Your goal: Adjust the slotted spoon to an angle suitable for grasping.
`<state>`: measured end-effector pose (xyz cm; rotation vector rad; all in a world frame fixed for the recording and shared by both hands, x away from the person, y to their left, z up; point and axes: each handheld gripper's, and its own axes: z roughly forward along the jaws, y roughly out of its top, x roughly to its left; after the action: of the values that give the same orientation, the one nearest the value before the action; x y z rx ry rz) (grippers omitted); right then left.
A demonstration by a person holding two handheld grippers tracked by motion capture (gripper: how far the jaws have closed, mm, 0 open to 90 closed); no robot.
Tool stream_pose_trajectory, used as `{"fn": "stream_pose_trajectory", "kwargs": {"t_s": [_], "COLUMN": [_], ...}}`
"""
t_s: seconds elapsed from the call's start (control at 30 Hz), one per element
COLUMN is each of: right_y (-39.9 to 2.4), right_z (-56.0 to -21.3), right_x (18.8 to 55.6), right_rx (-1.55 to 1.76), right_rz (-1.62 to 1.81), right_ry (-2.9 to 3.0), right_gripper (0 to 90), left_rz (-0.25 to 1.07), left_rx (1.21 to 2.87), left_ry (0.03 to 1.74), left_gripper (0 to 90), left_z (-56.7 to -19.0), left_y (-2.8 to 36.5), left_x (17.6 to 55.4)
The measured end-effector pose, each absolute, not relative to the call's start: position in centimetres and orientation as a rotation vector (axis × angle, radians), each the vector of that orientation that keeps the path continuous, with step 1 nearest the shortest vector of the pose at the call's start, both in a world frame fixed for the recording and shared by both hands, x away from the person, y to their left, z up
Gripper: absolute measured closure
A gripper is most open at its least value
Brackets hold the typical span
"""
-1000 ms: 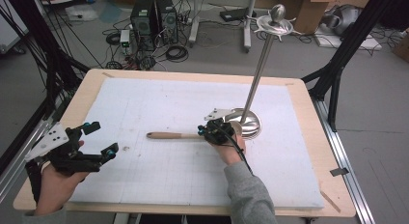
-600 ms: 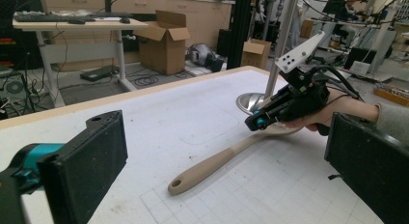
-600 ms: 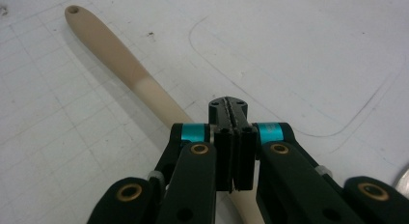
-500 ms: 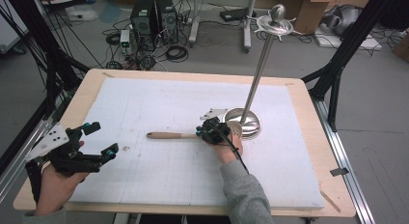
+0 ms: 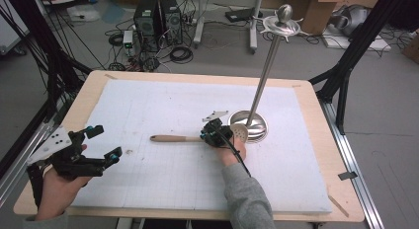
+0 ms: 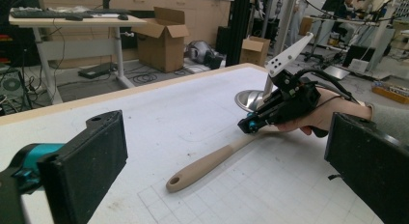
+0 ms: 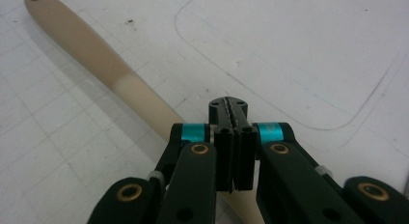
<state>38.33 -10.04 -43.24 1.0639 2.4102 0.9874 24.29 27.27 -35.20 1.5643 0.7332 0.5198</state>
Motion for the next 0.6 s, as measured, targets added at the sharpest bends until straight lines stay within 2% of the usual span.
{"fn": "stream_pose_trajectory", "kwargs": {"t_s": [0.6], "right_y": [-10.2], "right_z": [-43.5], "right_x": [37.5], "right_rx": [1.079], "right_rz": [0.899], "right_ry": [2.425], "right_gripper": [90.0], "left_rz": [0.518], "left_rx": [1.565], "left_ry": [0.732], "left_gripper": [1.7], "left_z": [-35.2], "left_y": [27.3], "left_x": [24.2]}}
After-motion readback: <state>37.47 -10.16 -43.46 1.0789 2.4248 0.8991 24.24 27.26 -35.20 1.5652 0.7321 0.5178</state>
